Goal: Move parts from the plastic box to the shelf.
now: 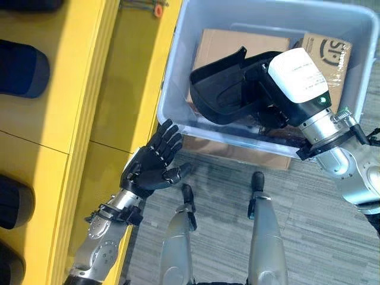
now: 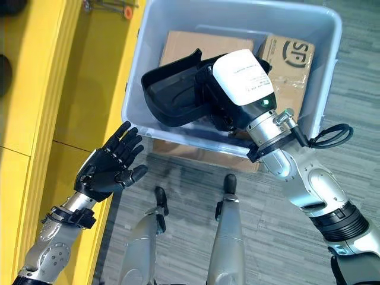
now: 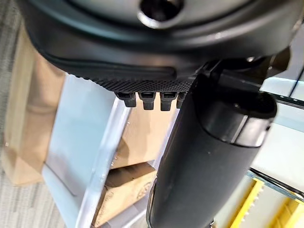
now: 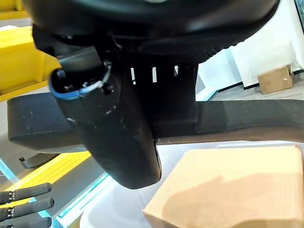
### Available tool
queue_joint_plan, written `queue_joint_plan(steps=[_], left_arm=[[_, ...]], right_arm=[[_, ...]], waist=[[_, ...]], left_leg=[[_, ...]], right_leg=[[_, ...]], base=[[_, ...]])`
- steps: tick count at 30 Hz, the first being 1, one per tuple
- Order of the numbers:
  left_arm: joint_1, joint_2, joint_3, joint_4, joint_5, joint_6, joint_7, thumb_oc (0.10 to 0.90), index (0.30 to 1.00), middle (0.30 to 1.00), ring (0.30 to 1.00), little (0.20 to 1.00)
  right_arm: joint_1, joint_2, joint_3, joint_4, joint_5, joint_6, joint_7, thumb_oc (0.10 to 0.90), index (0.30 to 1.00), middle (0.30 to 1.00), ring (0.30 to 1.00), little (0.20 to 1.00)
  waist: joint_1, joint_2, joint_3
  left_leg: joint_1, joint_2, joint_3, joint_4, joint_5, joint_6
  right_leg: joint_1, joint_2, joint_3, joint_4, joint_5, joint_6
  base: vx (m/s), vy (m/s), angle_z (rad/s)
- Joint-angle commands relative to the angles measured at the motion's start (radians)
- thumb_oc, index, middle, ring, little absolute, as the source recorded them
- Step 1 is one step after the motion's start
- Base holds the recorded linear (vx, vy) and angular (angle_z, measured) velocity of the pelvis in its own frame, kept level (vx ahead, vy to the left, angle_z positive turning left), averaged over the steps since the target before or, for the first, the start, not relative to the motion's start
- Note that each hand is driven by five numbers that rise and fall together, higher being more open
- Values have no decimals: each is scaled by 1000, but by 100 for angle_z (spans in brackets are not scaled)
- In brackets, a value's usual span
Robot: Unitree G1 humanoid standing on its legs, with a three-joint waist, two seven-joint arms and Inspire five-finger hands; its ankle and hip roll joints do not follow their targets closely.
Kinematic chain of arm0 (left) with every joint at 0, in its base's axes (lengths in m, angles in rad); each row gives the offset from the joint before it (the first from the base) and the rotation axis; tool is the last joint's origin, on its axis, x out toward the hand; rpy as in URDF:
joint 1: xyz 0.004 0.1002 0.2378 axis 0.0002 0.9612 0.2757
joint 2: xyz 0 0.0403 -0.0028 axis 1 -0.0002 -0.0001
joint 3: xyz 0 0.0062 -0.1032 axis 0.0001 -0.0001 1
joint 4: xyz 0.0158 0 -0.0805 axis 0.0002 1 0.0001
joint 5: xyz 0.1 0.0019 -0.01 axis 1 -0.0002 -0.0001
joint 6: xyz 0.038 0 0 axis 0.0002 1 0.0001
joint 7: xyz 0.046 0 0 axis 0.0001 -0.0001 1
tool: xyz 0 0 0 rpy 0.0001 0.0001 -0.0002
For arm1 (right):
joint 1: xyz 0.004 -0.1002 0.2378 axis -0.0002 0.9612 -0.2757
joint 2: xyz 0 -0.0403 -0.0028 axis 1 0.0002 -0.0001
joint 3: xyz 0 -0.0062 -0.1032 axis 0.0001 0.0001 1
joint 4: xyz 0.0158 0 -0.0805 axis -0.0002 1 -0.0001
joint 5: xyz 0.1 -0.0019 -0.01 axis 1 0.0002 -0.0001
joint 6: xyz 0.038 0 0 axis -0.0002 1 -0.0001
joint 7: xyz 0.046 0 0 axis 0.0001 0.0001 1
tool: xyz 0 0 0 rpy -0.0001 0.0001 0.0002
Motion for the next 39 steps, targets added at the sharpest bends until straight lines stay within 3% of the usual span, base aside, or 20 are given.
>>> queue_joint_plan(steps=[1, 4, 5, 7, 13, 16, 19, 23, 26, 32, 36, 39], left_arm=[[45, 62, 66, -153, 150, -131, 45, 900, 1000, 1000, 1000, 1000], [47, 99, 106, -140, 288, -188, 122, 900, 1000, 1000, 1000, 1000], [48, 132, 148, -128, 416, -245, 189, 900, 1000, 1000, 1000, 1000], [40, 164, 193, -127, 579, -309, 248, 900, 1000, 1000, 1000, 1000], [-23, 299, 263, -143, 936, -372, 408, 900, 1000, 1000, 1000, 1000], [-69, 375, 266, -132, 1034, -399, 466, 900, 1000, 1000, 1000, 1000], [-102, 409, 251, -126, 1035, -450, 456, 900, 1000, 1000, 1000, 1000], [-206, 424, 142, -141, 972, -471, 308, 900, 1000, 1000, 1000, 1000], [-267, 367, 42, -162, 913, -415, 220, 900, 1000, 1000, 1000, 1000], [-277, 284, -48, -147, 883, -316, 140, 900, 1000, 1000, 1000, 1000], [-265, 244, -108, -100, 882, -272, 120, 900, 1000, 1000, 1000, 1000], [-284, 220, -156, -52, 919, -281, 127, 900, 1000, 1000, 1000, 1000]], right_arm=[[-75, -23, -116, -130, 96, -34, 41, 400, 300, 300, 300, 300], [-48, -52, -132, -121, 152, -28, 108, 400, 300, 300, 300, 300], [-3, -77, -149, -121, 259, 17, 198, 400, 300, 300, 300, 300], [58, -94, -173, -118, 348, 55, 291, 400, 300, 300, 300, 300], [174, -109, -199, -91, 469, 123, 473, 400, 300, 300, 300, 300], [172, -123, -189, -80, 511, 145, 514, 400, 300, 300, 300, 300], [159, -132, -180, -70, 523, 145, 536, 400, 300, 300, 300, 300], [104, -121, -144, -84, 533, 161, 578, 400, 300, 300, 300, 300], [51, -80, -98, -108, 516, 186, 592, 400, 300, 300, 300, 300], [21, -27, -70, -121, 460, 163, 601, 400, 300, 300, 300, 300], [-31, -20, -30, -124, 491, 163, 595, 400, 300, 300, 300, 300], [-104, -4, 17, -95, 516, 183, 625, 400, 300, 300, 300, 300]], waist=[[1, -42, -11], [-1, -57, -23], [-4, -71, -56], [-10, -86, -93], [-26, -119, -181], [-36, -131, -218], [-41, -139, -243], [-62, -154, -301], [-76, -156, -323], [-86, -158, -347], [-84, -162, -377], [-72, -162, -402]], left_leg=[[90, 71, -20, -79, 2, 14], [149, 77, -12, -106, 7, 11], [186, 88, -6, -140, 21, 7], [231, 96, -1, -183, 34, 4], [348, 125, 22, -293, 82, -13], [378, 139, 37, -318, 96, -23], [405, 142, 53, -334, 102, -26], [467, 137, 92, -360, 92, -30], [500, 135, 118, -371, 83, -33], [542, 130, 142, -372, 72, -32], [571, 126, 136, -383, 72, -34], [584, 122, 122, -385, 70, -34]], right_leg=[[131, -54, -20, -31, -103, 19], [193, -55, -26, -58, -102, 24], [237, -50, -30, -98, -90, 29], [291, -45, -39, -152, -79, 36], [448, -33, -69, -299, -38, 53], [487, -33, -76, -340, -16, 63], [524, -36, -81, -383, 8, 73], [588, -39, -82, -473, 56, 97], [611, -35, -74, -499, 71, 104], [644, -24, -62, -510, 67, 99], [681, -22, -66, -552, 89, 101], [704, -20, -70, -568, 96, 99]], base=[[38, 19, -1], [66, 19, 2], [189, 37, 1], [151, 21, -2], [138, 10, 1], [109, 22, 0], [114, 37, -3], [178, 27, -14], [94, -8, -13], [40, -19, -13], [-28, 13, -7], [-70, 73, -1]])
